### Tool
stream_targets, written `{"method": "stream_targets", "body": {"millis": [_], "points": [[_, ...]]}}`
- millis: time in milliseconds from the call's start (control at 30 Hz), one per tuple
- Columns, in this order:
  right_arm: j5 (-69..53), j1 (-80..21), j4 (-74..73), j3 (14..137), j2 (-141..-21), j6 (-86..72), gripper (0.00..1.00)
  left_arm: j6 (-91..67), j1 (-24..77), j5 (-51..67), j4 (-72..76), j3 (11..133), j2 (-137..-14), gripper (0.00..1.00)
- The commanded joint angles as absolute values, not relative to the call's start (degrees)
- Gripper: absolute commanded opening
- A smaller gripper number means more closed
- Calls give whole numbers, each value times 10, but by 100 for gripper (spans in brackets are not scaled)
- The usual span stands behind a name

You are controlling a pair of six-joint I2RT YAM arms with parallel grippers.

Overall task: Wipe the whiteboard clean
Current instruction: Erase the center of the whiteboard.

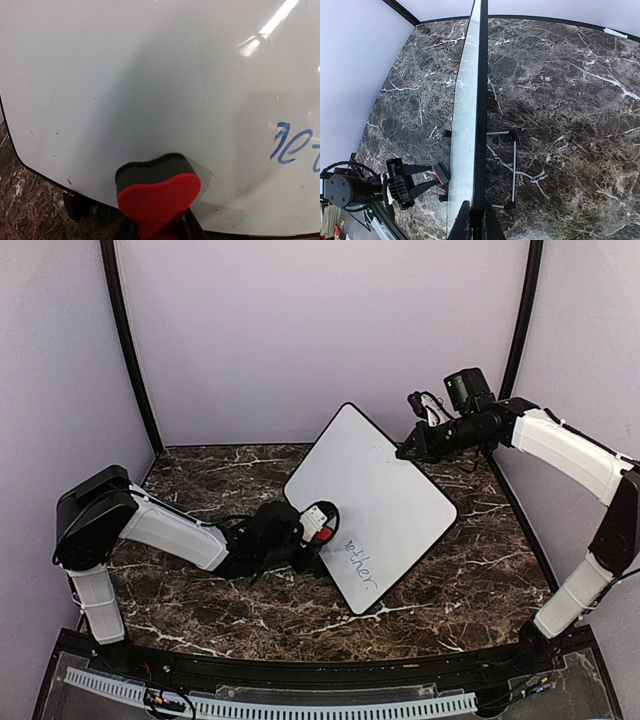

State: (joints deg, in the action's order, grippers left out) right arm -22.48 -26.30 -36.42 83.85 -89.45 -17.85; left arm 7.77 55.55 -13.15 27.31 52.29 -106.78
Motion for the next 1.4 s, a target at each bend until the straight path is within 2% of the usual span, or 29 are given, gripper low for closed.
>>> {"method": "stream_targets", "body": {"millis": [0,433,900,1367], "points": [[-278,-292,-383,839,-904,-135,0,83,595,-15,253,508,-1074,0],[-261,-292,-368,869,-906,-163,0,70,603,19,283,503,-1081,0],[-255,-290,-364,885,-924,-188,0,51,620,-61,350,509,-1103,0],[-245,-278,-360,880,-928,-194,0,50,635,-9,375,489,-1063,0]]}}
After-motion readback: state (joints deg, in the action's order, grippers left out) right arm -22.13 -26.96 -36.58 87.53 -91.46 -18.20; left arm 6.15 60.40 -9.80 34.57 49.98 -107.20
